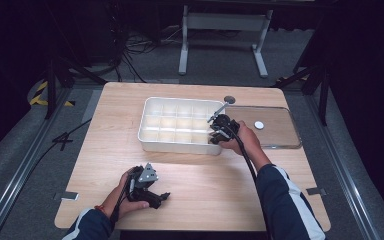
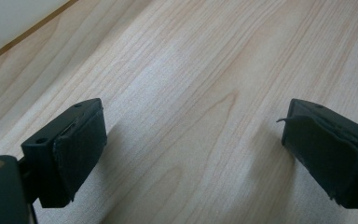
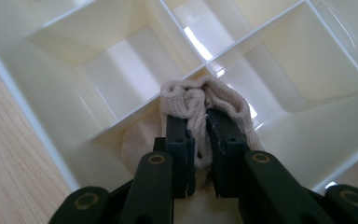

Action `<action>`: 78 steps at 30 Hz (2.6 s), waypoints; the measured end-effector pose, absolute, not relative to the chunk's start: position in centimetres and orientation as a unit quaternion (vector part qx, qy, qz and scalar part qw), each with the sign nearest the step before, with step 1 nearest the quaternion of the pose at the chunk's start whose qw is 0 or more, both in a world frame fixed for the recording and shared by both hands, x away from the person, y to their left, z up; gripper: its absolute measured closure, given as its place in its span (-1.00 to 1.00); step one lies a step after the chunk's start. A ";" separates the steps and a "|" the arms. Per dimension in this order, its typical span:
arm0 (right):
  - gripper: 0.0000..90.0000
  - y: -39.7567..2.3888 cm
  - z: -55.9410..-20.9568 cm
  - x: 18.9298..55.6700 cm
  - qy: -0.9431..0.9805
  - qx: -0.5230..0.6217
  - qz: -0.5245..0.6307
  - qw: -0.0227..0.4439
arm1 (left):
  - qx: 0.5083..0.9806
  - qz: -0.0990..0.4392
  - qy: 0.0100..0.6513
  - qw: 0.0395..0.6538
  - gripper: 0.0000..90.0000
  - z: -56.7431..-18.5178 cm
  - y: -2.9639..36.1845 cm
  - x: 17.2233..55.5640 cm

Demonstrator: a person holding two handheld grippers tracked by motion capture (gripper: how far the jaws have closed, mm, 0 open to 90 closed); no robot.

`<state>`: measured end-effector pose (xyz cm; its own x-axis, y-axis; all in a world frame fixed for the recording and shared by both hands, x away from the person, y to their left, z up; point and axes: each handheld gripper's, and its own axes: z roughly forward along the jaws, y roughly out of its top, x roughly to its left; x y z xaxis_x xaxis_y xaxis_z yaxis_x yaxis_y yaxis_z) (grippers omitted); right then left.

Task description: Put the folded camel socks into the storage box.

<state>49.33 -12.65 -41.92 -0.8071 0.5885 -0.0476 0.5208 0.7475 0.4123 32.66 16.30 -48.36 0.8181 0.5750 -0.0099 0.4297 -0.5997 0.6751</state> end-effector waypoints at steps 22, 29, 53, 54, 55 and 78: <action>0.61 -13.7 -40.7 48.4 0.920 0.300 0.232 0.102 | 0.888 0.104 0.285 0.346 -0.85 -48.3 16.3 32.6; 0.56 -13.9 -39.9 48.0 0.916 0.297 0.249 0.109 | 0.887 0.105 0.286 0.348 -0.85 -48.4 16.2 32.6; 0.17 -15.7 -37.3 45.2 0.901 0.283 0.296 0.141 | 0.887 0.104 0.285 0.347 -0.86 -48.4 16.2 32.7; 0.14 -15.8 -37.2 45.1 0.901 0.283 0.296 0.146 | 0.887 0.104 0.285 0.347 -0.86 -48.4 16.2 32.6; 0.12 -15.9 -37.2 44.9 0.900 0.283 0.297 0.146 | 0.887 0.104 0.285 0.347 -0.86 -48.4 16.3 32.6; -0.06 -19.2 -36.7 40.8 0.898 0.256 0.308 0.184 | 0.887 0.105 0.285 0.347 -0.86 -48.4 16.2 32.6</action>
